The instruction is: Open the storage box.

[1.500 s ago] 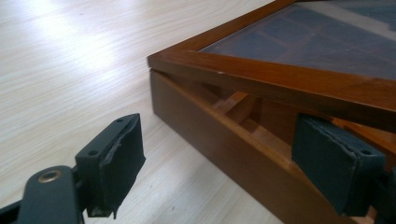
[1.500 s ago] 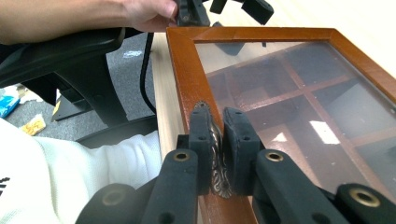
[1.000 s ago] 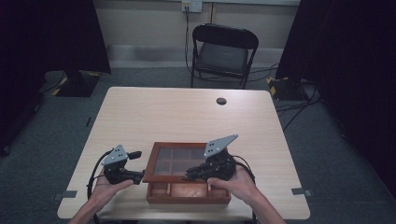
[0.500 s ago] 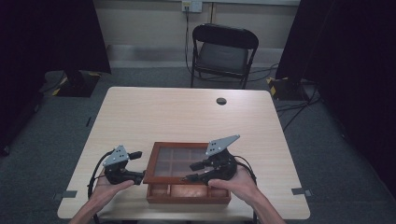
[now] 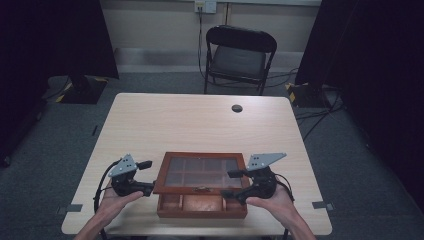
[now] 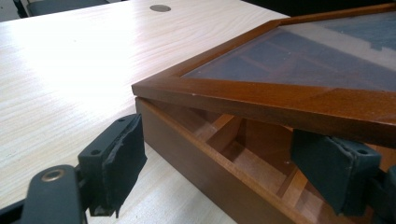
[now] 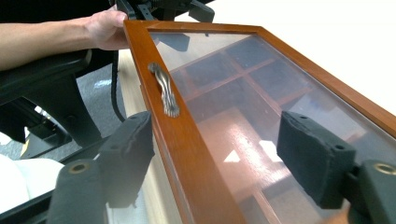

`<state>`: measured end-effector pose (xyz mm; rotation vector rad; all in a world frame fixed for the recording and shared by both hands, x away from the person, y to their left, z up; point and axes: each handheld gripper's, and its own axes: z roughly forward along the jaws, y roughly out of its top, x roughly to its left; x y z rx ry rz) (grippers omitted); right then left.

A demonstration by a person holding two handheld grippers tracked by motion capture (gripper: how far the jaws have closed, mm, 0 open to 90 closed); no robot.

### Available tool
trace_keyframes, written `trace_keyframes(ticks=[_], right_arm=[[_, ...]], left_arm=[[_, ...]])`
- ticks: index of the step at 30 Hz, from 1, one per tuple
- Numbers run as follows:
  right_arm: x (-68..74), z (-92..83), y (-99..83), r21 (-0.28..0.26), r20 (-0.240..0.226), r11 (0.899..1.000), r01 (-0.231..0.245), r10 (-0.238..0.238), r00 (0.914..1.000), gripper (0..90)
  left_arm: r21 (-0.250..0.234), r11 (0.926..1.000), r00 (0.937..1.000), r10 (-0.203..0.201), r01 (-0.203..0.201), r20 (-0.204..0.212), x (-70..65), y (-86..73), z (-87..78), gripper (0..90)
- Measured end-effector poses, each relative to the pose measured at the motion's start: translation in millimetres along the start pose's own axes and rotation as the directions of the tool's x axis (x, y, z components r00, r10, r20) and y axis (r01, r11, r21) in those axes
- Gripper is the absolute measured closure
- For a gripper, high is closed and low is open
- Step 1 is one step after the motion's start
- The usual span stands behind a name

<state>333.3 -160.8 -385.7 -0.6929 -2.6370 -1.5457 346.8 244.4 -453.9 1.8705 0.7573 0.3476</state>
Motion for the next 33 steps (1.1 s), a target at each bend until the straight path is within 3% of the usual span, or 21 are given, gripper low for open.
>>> trace_keyframes(ticks=[9,13,15,17,27,33], right_arm=[[-7.2,-12.0,-17.9,-0.047,0.072,0.999,0.012,-0.008,0.9973,19.2],[-4.9,-12.1,-20.9,-0.056,0.095,0.997,0.054,-0.049,0.9943,19.1],[-2.7,-12.4,-21.6,-0.070,0.099,0.995,0.076,-0.069,0.9927,18.8],[-1.8,-12.6,-22.2,-0.076,0.117,0.992,0.096,-0.087,0.9893,19.1],[-7.2,-11.7,-22.7,-0.088,0.136,0.991,0.105,-0.092,0.9864,18.5],[-13.2,-13.4,-18.6,-0.087,0.151,0.993,0.080,-0.066,0.9864,18.8]], left_arm=[[-0.020,0.9998,0.9999,0.009,-0.009,0.007,-1.1,5.1,0.8,19.1],[-0.025,0.9997,1.0000,0.004,-0.004,0.007,-0.7,5.6,0.5,19.2],[-0.038,0.9991,0.9998,-0.019,0.019,0.012,-0.7,6.8,0.8,19.1],[-0.034,0.9994,1.0000,-0.003,0.003,0.007,-0.9,8.4,0.7,19.2],[-0.034,0.9993,0.9999,0.016,-0.016,0.003,-0.8,14.3,0.6,19.7],[-0.045,0.9989,0.9998,0.015,-0.015,0.009,1.0,18.9,0.2,20.8]])
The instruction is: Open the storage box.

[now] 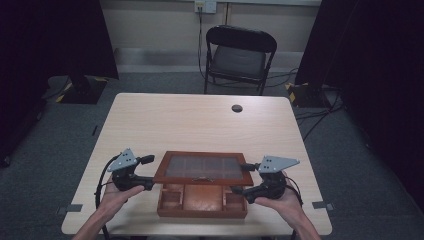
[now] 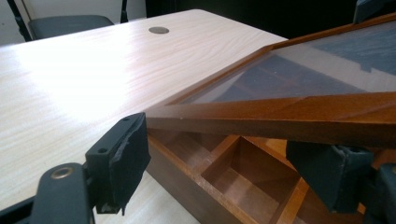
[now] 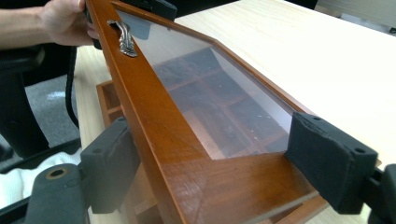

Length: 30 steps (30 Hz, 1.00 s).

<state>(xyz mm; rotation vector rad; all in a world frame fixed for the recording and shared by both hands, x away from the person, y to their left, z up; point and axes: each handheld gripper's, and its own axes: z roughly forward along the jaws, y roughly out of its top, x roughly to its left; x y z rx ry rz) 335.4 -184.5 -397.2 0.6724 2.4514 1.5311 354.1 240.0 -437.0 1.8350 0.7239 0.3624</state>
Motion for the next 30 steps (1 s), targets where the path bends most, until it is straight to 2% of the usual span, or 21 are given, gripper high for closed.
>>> trace_keyframes(ticks=[4,5,11,17,26,30], right_arm=[[-4.1,-0.3,2.4,-0.006,0.006,1.000,-0.007,0.007,1.0000,20.6],[-5.1,-0.2,3.0,-0.005,0.008,1.000,-0.009,0.009,0.9999,20.5],[-14.3,-1.4,8.2,-0.040,0.000,0.999,-0.035,0.035,0.9994,28.3],[-21.2,-1.3,10.9,-0.060,0.000,0.997,-0.048,0.048,0.9988,34.1],[-29.4,1.1,13.7,-0.071,0.009,0.995,-0.073,0.074,0.9972,38.5],[-34.1,3.1,15.2,-0.086,0.013,0.993,-0.082,0.083,0.9964,40.4]], left_arm=[[-0.004,1.0000,1.0000,0.003,-0.003,0.006,2.6,3.1,0.7,20.2],[-0.004,0.9999,0.9998,-0.011,0.011,0.014,2.5,4.4,1.9,19.9],[-0.023,0.9997,0.9998,0.012,-0.012,0.013,4.2,15.0,6.4,20.6],[-0.034,0.9994,0.9996,0.010,-0.009,0.027,5.4,18.1,7.8,24.6],[-0.049,0.9986,0.9995,0.020,-0.018,0.024,7.5,20.9,11.0,29.5],[-0.052,0.9984,0.9990,0.024,-0.022,0.037,8.4,23.2,12.6,36.8]])
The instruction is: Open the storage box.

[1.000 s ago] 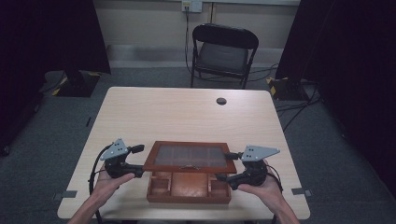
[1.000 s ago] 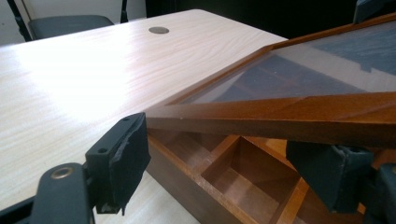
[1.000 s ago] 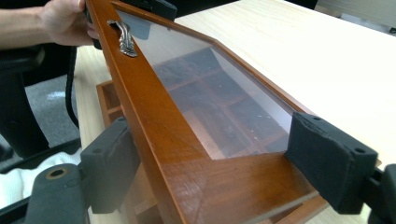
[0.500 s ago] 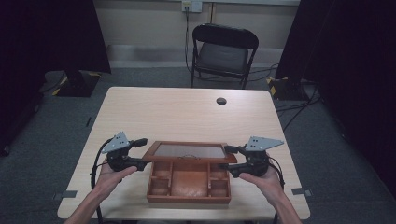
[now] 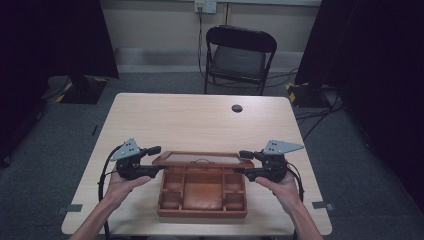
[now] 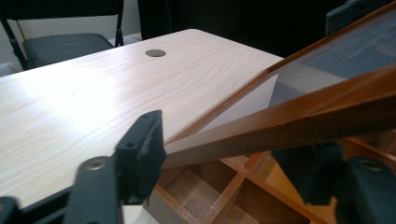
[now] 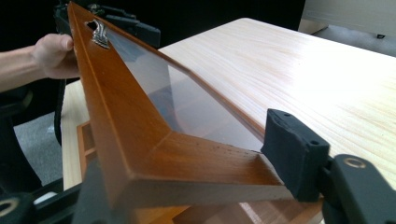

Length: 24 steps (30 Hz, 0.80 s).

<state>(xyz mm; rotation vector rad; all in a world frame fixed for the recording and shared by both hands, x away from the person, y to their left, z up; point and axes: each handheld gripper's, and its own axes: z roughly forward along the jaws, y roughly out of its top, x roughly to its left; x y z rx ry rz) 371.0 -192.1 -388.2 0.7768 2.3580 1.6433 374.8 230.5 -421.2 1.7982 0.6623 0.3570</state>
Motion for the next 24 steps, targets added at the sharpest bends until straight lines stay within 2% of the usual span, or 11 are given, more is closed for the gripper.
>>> trace_keyframes(ticks=[1,4,7,14,19,24], right_arm=[[-1.7,0.7,0.2,-0.002,0.000,1.000,-0.008,0.008,1.0000,41.2],[-5.2,2.7,0.8,-0.007,0.000,1.000,0.001,-0.001,1.0000,43.5],[-10.3,4.5,3.0,-0.012,0.010,1.000,-0.013,0.013,0.9999,43.4],[-19.3,7.8,0.9,-0.011,0.027,0.999,-0.037,0.038,0.9989,42.6],[-28.4,13.4,-2.4,-0.013,0.042,0.998,-0.057,0.058,0.9974,44.2],[-36.6,17.0,-4.5,-0.038,0.049,0.996,-0.075,0.077,0.9958,45.7]], left_arm=[[-0.012,0.9999,1.0000,-0.003,0.003,-0.004,-0.9,0.3,0.4,39.0],[-0.010,0.9999,1.0000,0.004,-0.004,-0.003,0.6,1.5,1.5,41.2],[-0.020,0.9997,0.9999,-0.016,0.016,-0.001,4.7,0.8,4.6,44.1],[-0.021,0.9993,0.9995,-0.032,0.032,-0.004,8.6,0.0,9.4,48.0],[0.000,0.9998,0.9998,-0.018,0.018,-0.003,15.1,3.7,14.9,49.9],[-0.009,0.9997,0.9998,-0.022,0.022,0.000,18.1,6.1,19.0,51.1]])
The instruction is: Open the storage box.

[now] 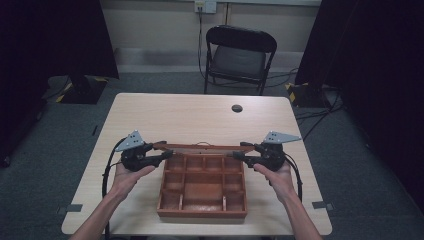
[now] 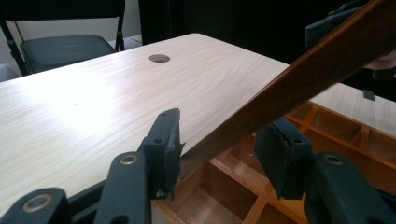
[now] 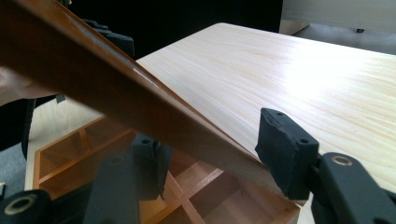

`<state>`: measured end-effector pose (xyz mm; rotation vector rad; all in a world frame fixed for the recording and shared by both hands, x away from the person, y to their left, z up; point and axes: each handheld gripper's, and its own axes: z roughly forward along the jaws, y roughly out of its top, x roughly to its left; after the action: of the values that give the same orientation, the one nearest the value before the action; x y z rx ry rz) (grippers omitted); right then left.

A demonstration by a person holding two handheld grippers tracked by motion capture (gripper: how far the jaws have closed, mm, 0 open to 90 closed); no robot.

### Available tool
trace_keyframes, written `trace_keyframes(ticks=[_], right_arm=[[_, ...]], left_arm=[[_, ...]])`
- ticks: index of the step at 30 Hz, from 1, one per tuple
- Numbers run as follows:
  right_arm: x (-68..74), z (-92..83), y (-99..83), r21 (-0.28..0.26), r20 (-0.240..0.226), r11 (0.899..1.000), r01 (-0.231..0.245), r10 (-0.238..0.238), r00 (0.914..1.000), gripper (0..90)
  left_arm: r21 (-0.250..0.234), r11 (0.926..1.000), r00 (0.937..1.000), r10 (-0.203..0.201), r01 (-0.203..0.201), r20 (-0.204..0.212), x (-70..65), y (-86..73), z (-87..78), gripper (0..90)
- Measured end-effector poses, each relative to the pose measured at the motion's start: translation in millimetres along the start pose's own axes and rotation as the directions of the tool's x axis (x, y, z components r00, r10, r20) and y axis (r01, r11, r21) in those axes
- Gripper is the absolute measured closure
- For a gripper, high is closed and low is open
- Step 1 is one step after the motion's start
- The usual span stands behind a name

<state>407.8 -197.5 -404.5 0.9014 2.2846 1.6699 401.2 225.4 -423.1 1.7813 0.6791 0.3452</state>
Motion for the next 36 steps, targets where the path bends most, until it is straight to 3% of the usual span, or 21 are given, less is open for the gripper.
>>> trace_keyframes(ticks=[4,11,17,36], right_arm=[[-4.0,2.3,-1.3,-0.004,0.005,1.000,-0.009,0.009,0.9999,46.3],[-7.5,7.9,-2.6,0.006,0.056,1.000,0.010,-0.010,0.9984,48.0],[-14.7,12.5,-4.0,-0.004,0.056,1.000,-0.009,0.009,0.9984,50.6],[-28.3,26.7,-9.5,-0.005,0.058,1.000,-0.026,0.027,0.9979,52.2]], left_arm=[[0.004,1.0000,1.0000,-0.005,0.005,-0.008,2.8,-1.6,3.5,51.6],[0.001,0.9999,0.9997,-0.012,0.012,-0.021,6.3,-3.8,8.4,52.9],[0.003,0.9998,0.9988,-0.020,0.020,-0.044,10.3,-5.9,14.0,54.3],[0.023,0.9992,0.9981,-0.032,0.033,-0.054,20.9,-11.8,23.7,58.0]])
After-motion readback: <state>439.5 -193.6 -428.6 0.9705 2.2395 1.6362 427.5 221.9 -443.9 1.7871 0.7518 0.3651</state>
